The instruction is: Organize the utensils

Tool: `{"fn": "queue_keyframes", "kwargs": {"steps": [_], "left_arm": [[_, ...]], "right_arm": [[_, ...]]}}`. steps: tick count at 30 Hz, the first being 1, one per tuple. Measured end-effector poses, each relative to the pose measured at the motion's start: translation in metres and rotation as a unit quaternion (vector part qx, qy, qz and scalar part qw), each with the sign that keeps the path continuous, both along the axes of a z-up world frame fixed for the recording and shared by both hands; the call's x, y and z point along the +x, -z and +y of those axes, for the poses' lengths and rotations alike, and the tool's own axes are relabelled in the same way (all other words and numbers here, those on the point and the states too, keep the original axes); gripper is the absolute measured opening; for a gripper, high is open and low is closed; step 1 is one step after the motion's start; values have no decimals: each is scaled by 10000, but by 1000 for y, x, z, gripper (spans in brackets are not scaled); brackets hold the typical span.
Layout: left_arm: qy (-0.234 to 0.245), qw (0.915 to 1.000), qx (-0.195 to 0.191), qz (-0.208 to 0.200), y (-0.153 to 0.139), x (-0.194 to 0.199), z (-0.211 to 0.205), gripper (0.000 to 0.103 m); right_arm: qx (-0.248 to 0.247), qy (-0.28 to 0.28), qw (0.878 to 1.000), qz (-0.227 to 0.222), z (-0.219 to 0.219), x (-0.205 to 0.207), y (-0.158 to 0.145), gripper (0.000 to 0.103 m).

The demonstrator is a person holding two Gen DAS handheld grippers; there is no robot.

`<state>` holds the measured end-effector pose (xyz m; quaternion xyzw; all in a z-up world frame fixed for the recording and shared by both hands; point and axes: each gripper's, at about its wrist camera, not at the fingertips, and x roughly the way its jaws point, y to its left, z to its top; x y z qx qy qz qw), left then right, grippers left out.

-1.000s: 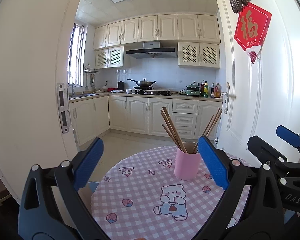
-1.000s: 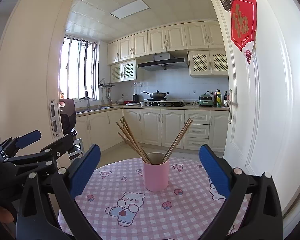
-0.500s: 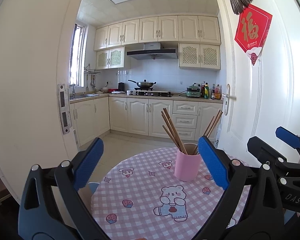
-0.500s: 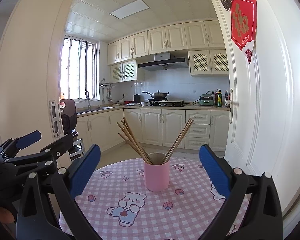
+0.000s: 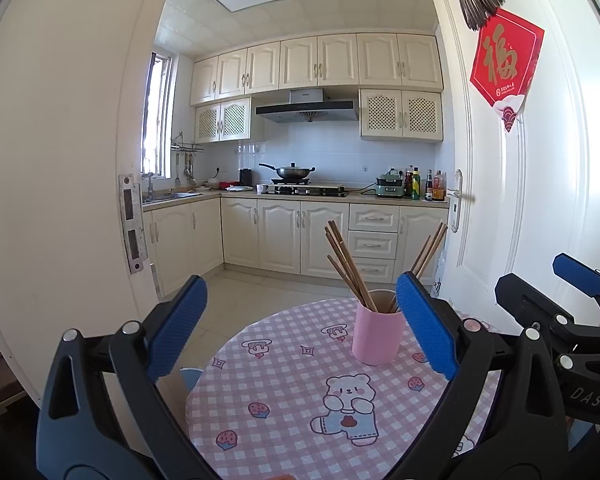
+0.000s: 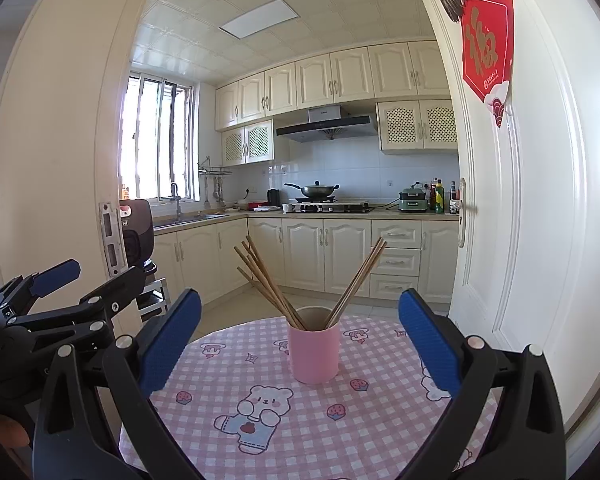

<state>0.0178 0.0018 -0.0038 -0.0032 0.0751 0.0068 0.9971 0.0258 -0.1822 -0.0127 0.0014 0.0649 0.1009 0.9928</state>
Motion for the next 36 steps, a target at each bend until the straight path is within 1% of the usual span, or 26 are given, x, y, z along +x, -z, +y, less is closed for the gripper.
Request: {"fn": "queue_keyframes", "kwargs": {"steps": [36], "left_arm": [[16, 10000, 60, -31, 0, -2, -6, 93]], "right_arm": [[120, 9, 9999, 80, -1, -3, 2, 95]]}}
